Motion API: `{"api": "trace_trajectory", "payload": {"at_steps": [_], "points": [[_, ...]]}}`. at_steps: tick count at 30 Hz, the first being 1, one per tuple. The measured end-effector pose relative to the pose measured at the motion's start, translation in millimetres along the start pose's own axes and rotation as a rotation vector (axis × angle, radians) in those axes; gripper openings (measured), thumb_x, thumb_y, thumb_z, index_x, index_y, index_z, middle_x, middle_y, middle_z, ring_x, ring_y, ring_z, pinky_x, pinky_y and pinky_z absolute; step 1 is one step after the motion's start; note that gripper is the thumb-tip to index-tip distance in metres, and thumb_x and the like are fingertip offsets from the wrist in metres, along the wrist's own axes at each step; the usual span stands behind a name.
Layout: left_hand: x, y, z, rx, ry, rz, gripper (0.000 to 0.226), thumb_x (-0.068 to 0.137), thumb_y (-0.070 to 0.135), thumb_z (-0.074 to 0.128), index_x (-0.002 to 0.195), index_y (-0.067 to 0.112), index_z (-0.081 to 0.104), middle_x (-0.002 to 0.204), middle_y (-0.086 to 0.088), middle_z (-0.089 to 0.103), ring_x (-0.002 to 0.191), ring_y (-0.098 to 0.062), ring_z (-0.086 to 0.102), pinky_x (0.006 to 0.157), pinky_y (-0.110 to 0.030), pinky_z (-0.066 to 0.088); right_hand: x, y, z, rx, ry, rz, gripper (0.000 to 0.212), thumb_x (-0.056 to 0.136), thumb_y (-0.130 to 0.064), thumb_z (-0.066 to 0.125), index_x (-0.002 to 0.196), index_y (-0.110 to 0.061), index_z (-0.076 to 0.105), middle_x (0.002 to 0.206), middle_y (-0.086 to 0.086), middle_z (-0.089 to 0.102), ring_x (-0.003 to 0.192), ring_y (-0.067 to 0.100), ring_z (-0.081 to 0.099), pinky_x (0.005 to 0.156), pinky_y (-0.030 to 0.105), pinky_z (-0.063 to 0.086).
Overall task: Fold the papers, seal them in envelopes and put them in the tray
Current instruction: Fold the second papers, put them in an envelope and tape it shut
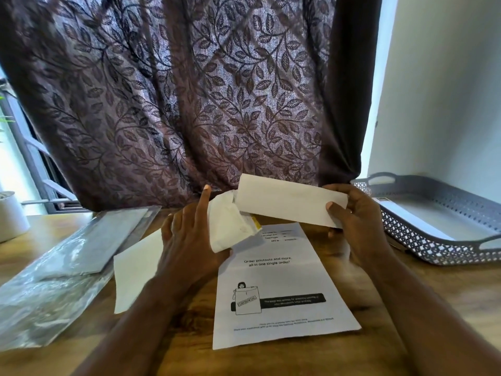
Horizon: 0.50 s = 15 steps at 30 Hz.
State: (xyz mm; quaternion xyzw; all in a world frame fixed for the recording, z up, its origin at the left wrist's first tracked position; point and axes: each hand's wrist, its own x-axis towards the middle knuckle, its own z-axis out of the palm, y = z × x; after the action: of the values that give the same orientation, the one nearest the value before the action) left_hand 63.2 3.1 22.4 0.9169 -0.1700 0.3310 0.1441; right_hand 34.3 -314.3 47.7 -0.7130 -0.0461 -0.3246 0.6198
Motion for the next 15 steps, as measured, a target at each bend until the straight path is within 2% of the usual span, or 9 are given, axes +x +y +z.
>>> {"api": "trace_trajectory", "payload": {"at_steps": [3, 6, 10, 12, 15], "points": [[0, -2, 1, 0.014, 0.000, 0.003, 0.131, 0.057, 0.069, 0.070, 0.159, 0.021, 0.002, 0.140, -0.011, 0.042, 0.126, -0.035, 0.044, 0.109, -0.065, 0.032, 1, 0, -4, -0.049, -0.018, -0.026, 0.030, 0.095, -0.005, 0.064, 0.109, -0.031, 0.066, 0.109, -0.011, 0.062, 0.088, -0.002, 0.067, 0.044, 0.023, 0.055], [0, -3, 2, 0.030, -0.009, 0.041, 0.132, 0.056, 0.069, 0.071, 0.159, 0.022, 0.003, 0.141, -0.010, 0.042, 0.126, -0.034, 0.043, 0.108, -0.063, 0.032, 4, -2, -9, -0.078, -0.063, -0.052, 0.035, 0.093, -0.004, 0.067, 0.112, -0.033, 0.067, 0.106, -0.009, 0.068, 0.086, -0.003, 0.069, 0.044, 0.021, 0.054], [-3, -1, 2, 0.056, -0.034, 0.075, 0.134, 0.055, 0.070, 0.073, 0.159, 0.022, 0.004, 0.140, -0.008, 0.042, 0.126, -0.032, 0.043, 0.109, -0.061, 0.030, 2, -9, -4, -0.039, -0.117, -0.014, 0.047, 0.086, -0.006, 0.076, 0.121, -0.034, 0.061, 0.092, -0.014, 0.076, 0.085, 0.004, 0.074, 0.048, 0.022, 0.055], [-6, 0, 3, 0.074, -0.037, 0.100, 0.133, 0.056, 0.071, 0.072, 0.160, 0.020, 0.006, 0.139, -0.007, 0.043, 0.125, -0.032, 0.044, 0.108, -0.060, 0.031, -2, -10, 5, -0.027, -0.138, 0.017, 0.040, 0.086, -0.009, 0.077, 0.115, -0.033, 0.062, 0.092, -0.017, 0.076, 0.083, 0.007, 0.075, 0.050, 0.024, 0.057], [-7, 8, 4, 0.086, -0.012, 0.165, 0.130, 0.060, 0.079, 0.063, 0.160, 0.018, 0.009, 0.138, -0.007, 0.043, 0.125, -0.033, 0.045, 0.107, -0.061, 0.034, -11, -11, 26, 0.009, -0.196, 0.063, 0.023, 0.086, -0.008, 0.076, 0.103, -0.018, 0.064, 0.095, -0.002, 0.078, 0.082, 0.016, 0.077, 0.054, 0.030, 0.060]]}}
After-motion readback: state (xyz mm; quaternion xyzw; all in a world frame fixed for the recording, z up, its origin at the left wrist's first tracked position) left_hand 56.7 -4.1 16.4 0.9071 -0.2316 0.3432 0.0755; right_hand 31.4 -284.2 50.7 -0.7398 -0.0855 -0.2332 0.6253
